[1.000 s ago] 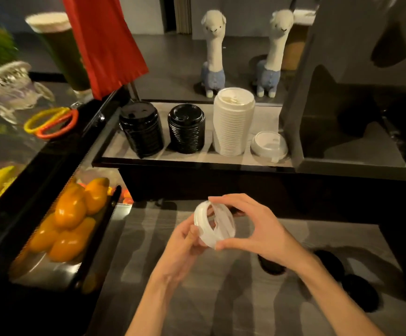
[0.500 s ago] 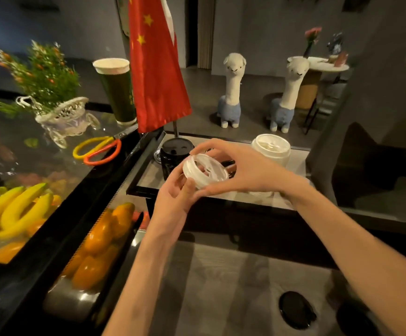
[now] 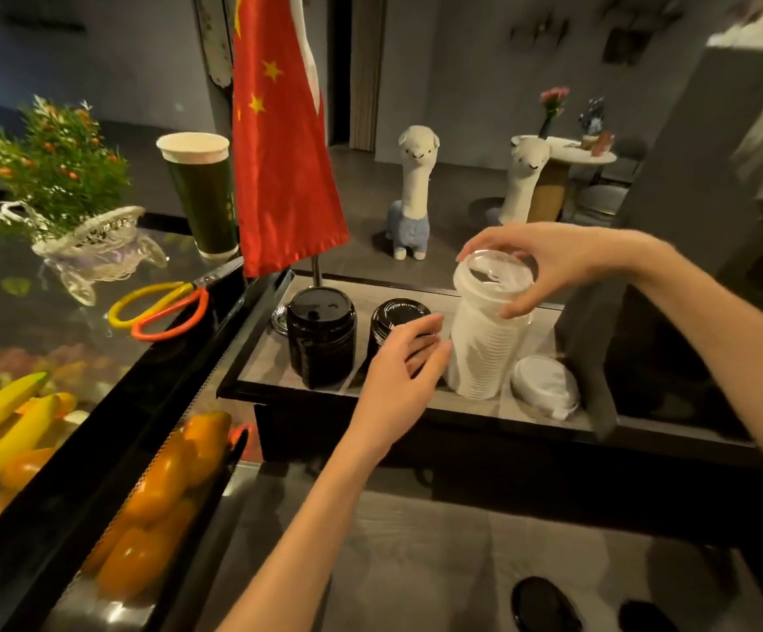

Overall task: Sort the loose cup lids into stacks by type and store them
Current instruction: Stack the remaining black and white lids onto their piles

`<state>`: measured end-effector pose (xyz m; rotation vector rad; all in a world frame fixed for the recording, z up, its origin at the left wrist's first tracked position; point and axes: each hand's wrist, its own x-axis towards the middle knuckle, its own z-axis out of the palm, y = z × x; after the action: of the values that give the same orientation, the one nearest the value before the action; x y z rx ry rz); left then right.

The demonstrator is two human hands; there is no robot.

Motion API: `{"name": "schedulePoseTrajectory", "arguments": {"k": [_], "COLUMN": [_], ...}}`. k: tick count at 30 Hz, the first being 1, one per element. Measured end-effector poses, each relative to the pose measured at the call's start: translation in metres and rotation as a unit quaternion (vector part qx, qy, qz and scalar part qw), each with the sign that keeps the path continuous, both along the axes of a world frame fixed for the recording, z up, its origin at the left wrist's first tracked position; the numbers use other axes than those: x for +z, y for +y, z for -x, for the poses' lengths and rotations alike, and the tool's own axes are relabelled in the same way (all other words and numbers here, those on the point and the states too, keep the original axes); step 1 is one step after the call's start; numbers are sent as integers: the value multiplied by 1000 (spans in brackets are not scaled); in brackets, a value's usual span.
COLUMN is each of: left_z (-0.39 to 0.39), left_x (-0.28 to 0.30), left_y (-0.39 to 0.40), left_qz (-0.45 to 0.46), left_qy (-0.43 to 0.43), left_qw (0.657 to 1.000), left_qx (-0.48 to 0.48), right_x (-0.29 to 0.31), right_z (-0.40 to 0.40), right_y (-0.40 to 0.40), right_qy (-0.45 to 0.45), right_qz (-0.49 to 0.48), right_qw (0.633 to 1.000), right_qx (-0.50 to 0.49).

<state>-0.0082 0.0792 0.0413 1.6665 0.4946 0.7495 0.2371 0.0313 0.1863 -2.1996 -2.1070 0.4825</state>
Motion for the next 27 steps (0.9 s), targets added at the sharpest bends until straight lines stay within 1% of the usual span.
{"name": "schedulePoseTrajectory", "arguments": {"k": [7, 14, 23, 25, 27], "left_z": [-36, -44, -43, -41, -38], "left_x": [-3, -7, -2, -2, -2], "left_y": [-13, -15, -19, -22, -27], "left_qz": [-85, -78, -84, -83, -75], "left_qy": [19, 43, 59, 55, 45], "left_qw": [996, 996, 995, 995, 996], "left_qx": [-1, -12, -11, -2, 21], "right_x": [-10, -14, -16, -16, -16], "right_z": [-23, -21, -17, -13, -6], "right_y": [-3, -3, -7, -15, -30], "right_qy": [2, 19, -4, -8, -5], "right_qz": [37, 68, 103, 83, -3], "right_qw": [999, 997, 994, 997, 1000], "right_qx": [23, 34, 19, 8, -10]}}
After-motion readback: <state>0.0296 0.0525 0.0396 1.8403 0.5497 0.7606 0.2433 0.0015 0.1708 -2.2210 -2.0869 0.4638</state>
